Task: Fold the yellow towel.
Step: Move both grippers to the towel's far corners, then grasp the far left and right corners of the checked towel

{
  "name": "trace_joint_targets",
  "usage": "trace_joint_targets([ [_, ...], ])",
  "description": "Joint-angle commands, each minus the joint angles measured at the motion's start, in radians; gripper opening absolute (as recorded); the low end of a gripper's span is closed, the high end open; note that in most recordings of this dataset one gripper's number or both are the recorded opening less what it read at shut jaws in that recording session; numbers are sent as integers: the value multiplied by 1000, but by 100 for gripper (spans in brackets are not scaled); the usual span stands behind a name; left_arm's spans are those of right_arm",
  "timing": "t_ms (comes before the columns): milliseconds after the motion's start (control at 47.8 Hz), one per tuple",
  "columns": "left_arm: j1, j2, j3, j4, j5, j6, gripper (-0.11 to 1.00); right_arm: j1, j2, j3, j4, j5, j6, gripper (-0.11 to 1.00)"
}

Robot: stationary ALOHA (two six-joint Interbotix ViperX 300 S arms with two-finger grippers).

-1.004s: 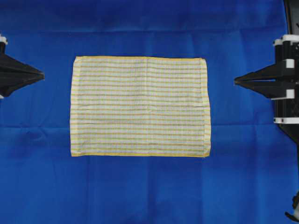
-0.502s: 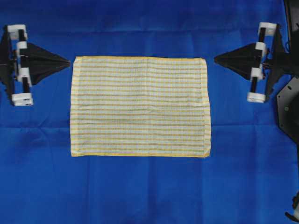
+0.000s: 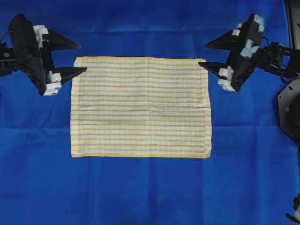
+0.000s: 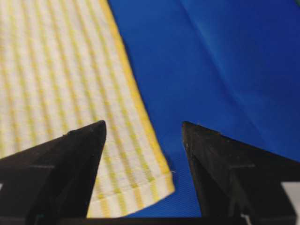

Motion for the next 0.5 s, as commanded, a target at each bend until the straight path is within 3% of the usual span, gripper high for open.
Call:
trace_joint_targets([
  [0, 21, 54, -17, 0, -40, 0, 74, -14, 48, -23, 9, -32, 0, 65],
  [481, 106, 330, -34, -2, -153, 0, 71, -34, 250, -32, 58, -114, 0, 66],
])
